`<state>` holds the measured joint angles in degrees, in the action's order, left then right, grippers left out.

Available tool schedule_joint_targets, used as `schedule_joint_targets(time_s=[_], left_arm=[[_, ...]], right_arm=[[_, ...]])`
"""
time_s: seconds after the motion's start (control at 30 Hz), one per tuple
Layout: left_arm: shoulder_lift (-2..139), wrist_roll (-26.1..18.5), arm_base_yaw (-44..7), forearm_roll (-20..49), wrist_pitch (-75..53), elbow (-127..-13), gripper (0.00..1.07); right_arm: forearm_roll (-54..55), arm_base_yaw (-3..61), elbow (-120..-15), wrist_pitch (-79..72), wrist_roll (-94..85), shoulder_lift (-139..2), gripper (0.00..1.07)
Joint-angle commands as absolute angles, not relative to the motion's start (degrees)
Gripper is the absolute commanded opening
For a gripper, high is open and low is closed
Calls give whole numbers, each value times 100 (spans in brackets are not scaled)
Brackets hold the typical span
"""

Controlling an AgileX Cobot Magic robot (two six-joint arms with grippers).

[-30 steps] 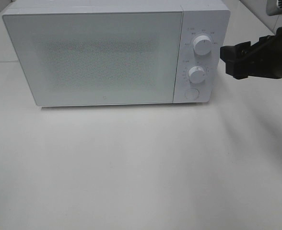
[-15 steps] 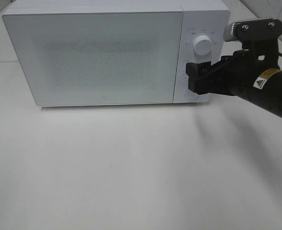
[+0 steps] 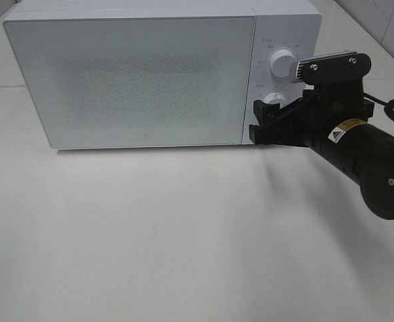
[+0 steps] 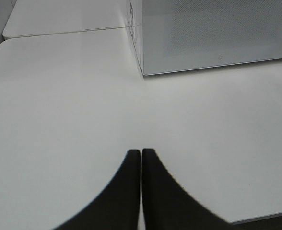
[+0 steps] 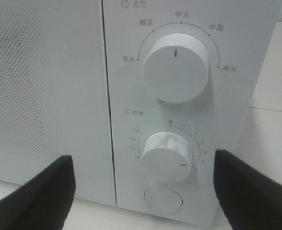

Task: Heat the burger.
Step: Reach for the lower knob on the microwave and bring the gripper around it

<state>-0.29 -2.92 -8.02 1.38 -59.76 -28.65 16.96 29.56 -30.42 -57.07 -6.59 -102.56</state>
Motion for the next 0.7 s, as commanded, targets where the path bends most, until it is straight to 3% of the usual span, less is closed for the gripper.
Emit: schedule_joint_targets(time_s=[0.03, 0.7], left_arm=[[-63, -309, -796, 155, -5907, -2848, 0], [-63, -309, -796, 155, -5907, -2848, 0]], right_arm=[[1960, 2979, -3077, -6325, -756, -10508, 73], [1799, 2979, -3472, -6543, -567, -10921, 73]])
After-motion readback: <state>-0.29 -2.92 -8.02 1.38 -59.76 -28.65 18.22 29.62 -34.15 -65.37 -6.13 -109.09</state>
